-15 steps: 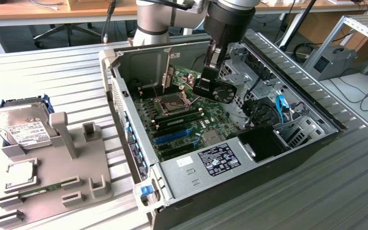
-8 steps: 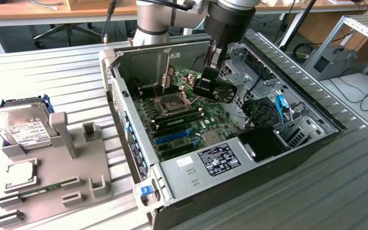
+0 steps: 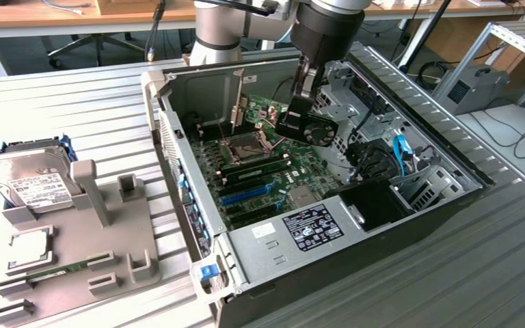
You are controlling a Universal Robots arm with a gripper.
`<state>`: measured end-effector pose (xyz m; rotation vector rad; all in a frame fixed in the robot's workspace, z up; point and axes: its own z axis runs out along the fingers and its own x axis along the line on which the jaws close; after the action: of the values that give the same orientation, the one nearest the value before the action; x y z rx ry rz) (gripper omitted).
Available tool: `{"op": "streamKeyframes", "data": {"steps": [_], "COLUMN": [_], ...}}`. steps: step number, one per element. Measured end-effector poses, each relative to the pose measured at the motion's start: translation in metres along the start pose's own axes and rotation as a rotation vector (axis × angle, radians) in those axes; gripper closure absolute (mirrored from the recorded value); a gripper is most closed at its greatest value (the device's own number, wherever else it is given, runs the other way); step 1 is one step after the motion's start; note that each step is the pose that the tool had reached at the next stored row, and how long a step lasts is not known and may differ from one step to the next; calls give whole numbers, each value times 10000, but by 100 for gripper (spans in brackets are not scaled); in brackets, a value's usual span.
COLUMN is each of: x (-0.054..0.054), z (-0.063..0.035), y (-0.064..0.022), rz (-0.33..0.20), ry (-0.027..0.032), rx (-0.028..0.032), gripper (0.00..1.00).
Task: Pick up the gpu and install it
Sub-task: 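Insert the gpu into the slot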
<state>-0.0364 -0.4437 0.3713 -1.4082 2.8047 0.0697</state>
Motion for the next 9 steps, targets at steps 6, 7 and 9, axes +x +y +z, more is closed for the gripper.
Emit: {"op": "streamKeyframes", "data": {"steps": [6,7,9], "x": [-2,-2,-3], "z": [0,0,0], "y": [-3,-3,-4], "rz": [-140,-158,-195], "ry": [5,6,8], "rx": [-3,-3,-4], "gripper": [74,74,74]}}
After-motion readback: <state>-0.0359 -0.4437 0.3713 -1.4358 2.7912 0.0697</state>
